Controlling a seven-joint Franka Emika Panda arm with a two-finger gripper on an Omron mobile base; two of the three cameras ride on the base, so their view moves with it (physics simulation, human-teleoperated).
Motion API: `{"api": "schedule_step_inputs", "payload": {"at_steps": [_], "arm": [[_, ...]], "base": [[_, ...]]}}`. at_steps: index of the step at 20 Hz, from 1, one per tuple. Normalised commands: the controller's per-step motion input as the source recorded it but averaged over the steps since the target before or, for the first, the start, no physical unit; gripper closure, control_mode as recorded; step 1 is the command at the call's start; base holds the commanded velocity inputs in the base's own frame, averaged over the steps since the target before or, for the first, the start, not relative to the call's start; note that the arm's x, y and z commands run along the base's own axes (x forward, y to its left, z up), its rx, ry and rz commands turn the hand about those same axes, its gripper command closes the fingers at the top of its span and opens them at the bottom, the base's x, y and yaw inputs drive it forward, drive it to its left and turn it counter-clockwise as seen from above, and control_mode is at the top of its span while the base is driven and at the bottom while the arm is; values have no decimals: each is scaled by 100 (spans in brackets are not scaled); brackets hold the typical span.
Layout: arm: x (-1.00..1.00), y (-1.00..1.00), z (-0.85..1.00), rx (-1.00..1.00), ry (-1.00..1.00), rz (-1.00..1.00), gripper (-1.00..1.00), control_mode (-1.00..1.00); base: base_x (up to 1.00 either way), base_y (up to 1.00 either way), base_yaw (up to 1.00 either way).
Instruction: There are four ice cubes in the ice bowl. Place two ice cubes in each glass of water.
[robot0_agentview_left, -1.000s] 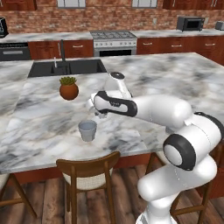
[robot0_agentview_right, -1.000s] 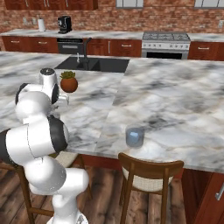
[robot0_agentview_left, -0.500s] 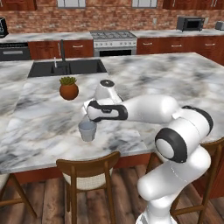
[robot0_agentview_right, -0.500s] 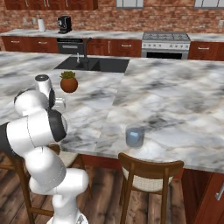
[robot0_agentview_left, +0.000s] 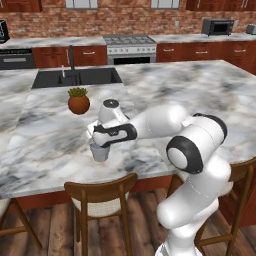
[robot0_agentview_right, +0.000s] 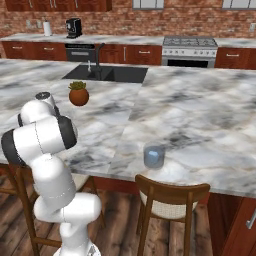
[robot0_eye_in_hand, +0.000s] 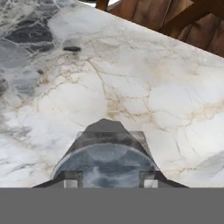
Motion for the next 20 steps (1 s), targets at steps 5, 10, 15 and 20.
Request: {"api": "schedule_step_inputs", "payload": {"at_steps": [5, 10, 15, 20], "arm": [[31, 4, -1, 0, -1, 4, 100, -100], [16, 0, 0, 0, -4, 4, -100, -100], [0, 0, 0, 0, -5, 5, -100, -100], [0, 0, 0, 0, -2, 4, -100, -100]], "base": [[0, 0, 0], [0, 0, 0], [0, 0, 0], [0, 0, 0]]}}
